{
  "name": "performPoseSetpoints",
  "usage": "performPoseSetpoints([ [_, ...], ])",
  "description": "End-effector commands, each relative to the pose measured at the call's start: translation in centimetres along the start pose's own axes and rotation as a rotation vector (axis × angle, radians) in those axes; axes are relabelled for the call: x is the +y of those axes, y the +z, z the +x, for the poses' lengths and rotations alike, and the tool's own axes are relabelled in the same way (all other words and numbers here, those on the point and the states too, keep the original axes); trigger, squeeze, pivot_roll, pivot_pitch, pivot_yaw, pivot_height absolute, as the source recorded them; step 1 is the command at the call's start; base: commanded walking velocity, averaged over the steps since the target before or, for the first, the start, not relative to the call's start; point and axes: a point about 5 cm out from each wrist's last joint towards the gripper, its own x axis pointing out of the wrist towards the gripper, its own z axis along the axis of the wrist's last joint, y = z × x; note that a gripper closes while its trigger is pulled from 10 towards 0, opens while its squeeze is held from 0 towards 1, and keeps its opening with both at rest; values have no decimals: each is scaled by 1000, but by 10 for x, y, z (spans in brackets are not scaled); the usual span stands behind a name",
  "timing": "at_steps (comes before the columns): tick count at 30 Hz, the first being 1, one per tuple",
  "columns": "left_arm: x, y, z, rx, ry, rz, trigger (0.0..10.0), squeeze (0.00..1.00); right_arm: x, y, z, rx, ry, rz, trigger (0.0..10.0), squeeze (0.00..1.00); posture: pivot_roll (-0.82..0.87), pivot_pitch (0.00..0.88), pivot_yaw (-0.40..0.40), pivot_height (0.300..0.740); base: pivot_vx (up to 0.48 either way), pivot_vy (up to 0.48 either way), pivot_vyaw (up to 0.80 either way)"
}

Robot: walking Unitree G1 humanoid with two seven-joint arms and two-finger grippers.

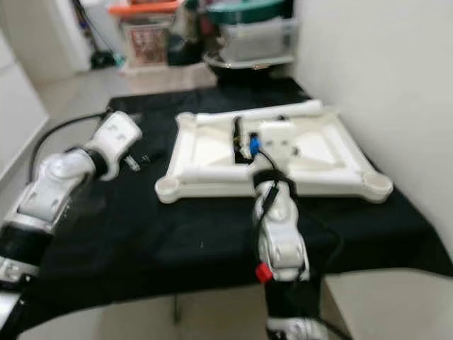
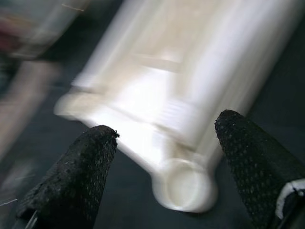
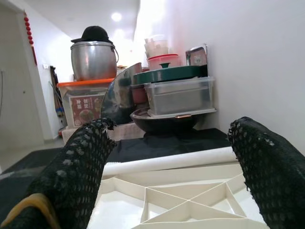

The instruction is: Building children table

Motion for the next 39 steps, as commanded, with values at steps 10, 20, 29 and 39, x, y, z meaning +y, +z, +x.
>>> performPoseSetpoints([
  [10, 6, -9, 15, 85, -253, 84, 10000, 0, 3, 1, -22, 54, -14, 50, 10000, 0, 50, 130, 162, 740, 0, 0, 0],
  [20, 34, 9, 11, 99, -207, 254, 10000, 0, 14, 14, -40, 62, 16, 108, 10000, 0, 62, 213, 197, 740, 0, 0, 0],
  [29, 33, 16, 18, 89, -224, 349, 10000, 0, 17, 29, -47, 43, 24, 116, 10000, 0, 59, 245, 216, 740, 0, 0, 0],
  [39, 32, 31, 28, 46, -185, 369, 10000, 0, 10, 49, -53, 15, -23, 110, 10000, 0, 47, 292, 258, 740, 0, 0, 0],
])
